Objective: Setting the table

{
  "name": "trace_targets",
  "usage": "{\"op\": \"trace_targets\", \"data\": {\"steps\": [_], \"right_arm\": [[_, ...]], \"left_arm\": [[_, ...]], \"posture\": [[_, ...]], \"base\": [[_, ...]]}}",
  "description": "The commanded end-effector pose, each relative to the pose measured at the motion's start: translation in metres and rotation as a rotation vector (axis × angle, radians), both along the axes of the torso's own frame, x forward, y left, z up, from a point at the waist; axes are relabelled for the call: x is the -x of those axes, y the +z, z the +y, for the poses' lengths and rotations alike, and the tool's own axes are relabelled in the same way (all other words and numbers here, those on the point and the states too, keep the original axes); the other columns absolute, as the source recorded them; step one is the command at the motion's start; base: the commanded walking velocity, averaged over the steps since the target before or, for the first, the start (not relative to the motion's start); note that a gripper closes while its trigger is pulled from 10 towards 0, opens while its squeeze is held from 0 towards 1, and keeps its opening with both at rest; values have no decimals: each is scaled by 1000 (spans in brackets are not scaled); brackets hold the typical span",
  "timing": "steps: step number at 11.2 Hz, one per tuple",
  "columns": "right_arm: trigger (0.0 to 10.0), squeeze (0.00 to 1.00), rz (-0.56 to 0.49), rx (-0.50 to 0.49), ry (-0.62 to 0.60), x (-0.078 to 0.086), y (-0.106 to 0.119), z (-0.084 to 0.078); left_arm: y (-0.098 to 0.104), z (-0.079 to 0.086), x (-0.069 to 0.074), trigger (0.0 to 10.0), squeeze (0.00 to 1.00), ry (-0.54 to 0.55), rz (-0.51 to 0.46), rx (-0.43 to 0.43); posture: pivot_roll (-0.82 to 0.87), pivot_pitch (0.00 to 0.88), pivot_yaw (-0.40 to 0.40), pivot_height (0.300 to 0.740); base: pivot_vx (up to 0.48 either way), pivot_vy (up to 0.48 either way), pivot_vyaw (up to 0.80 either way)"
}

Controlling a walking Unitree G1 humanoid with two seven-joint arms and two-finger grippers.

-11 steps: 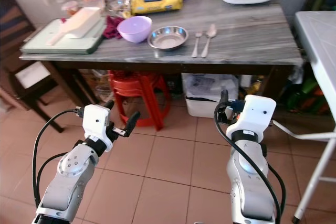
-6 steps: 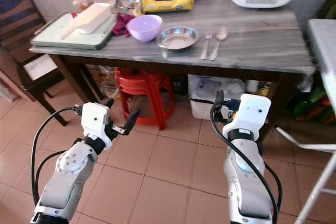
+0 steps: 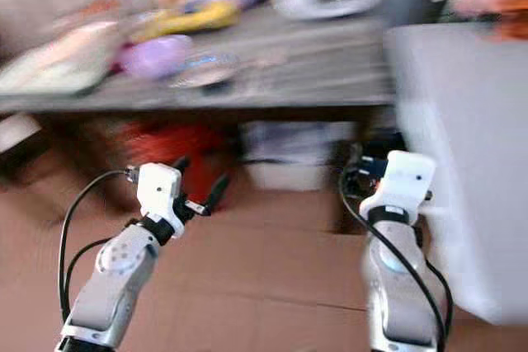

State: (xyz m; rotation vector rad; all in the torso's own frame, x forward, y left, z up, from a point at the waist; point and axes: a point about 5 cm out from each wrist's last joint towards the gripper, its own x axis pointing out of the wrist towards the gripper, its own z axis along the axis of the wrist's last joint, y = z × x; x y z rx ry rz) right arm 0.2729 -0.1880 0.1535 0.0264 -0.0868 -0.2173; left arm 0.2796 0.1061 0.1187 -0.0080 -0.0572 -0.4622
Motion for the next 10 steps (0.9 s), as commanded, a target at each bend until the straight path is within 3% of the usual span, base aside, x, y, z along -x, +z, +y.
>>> {"op": "trace_targets", "data": {"steps": [1,3,8,10], "right_arm": [[10000,0,-11,-14,23,0,2,8],[10000,0,-10,-12,22,1,2,7],[10000,0,-12,-3,28,1,2,8],[10000,0,-13,-2,30,0,2,9]], "left_arm": [[-2,10,1,10000,0,24,8,-19],[-3,9,1,10000,0,21,14,-20],[-4,6,3,10000,0,12,17,-16],[-4,6,2,10000,0,21,19,-10]], "posture": [[-94,89,135,740],[-98,93,131,740],[-99,99,127,740],[-97,97,127,740]], "base": [[0,-371,-631],[0,-368,-413],[0,-343,0],[0,0,0]]}}
